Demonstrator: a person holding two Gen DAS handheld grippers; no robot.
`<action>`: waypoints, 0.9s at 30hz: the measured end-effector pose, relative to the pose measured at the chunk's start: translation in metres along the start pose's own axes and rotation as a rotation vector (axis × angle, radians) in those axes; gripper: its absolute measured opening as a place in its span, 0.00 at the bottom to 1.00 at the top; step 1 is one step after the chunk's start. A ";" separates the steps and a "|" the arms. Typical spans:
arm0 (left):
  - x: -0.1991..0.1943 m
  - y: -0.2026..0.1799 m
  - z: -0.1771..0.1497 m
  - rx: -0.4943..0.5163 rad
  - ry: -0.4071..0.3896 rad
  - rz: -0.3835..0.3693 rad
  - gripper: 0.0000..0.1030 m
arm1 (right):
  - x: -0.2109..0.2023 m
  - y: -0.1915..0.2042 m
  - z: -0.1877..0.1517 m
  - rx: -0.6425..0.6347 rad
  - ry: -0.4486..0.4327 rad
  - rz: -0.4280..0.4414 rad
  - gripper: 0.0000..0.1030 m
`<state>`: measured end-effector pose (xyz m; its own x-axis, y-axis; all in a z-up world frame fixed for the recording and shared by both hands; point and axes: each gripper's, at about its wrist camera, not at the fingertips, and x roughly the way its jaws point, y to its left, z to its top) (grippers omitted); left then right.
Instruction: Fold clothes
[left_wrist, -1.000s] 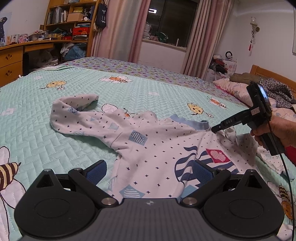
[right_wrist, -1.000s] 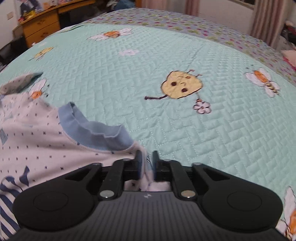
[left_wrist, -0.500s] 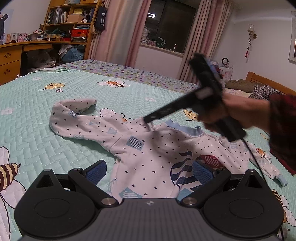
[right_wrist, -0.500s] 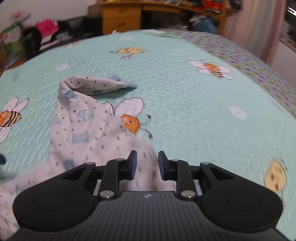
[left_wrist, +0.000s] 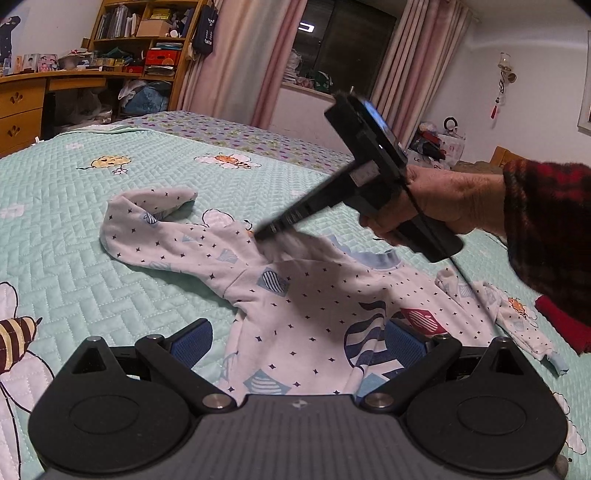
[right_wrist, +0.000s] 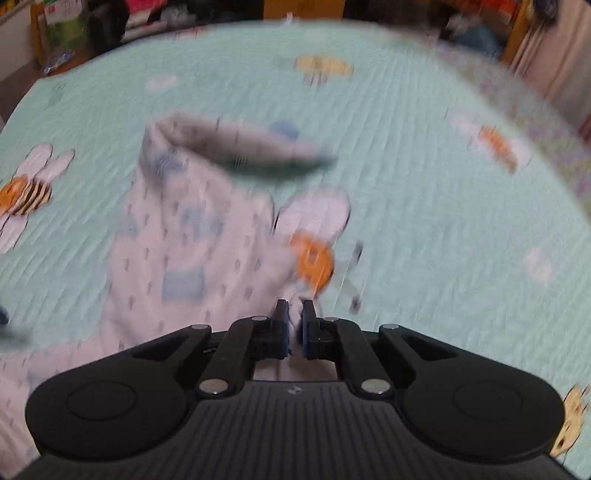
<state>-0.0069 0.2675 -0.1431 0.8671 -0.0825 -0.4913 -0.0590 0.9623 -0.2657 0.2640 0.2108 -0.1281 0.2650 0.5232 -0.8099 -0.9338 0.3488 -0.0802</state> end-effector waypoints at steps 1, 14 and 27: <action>0.000 0.000 0.000 0.001 -0.001 0.001 0.97 | -0.003 -0.002 0.003 0.021 -0.047 -0.021 0.07; 0.001 -0.002 -0.002 0.002 -0.002 0.012 0.97 | -0.039 -0.028 -0.021 0.363 -0.233 -0.043 0.22; 0.002 -0.003 -0.002 0.000 0.000 0.012 0.97 | 0.028 0.037 0.009 0.230 -0.115 0.093 0.24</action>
<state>-0.0065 0.2639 -0.1449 0.8666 -0.0711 -0.4940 -0.0690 0.9632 -0.2598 0.2390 0.2453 -0.1481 0.2190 0.6416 -0.7351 -0.8798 0.4557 0.1356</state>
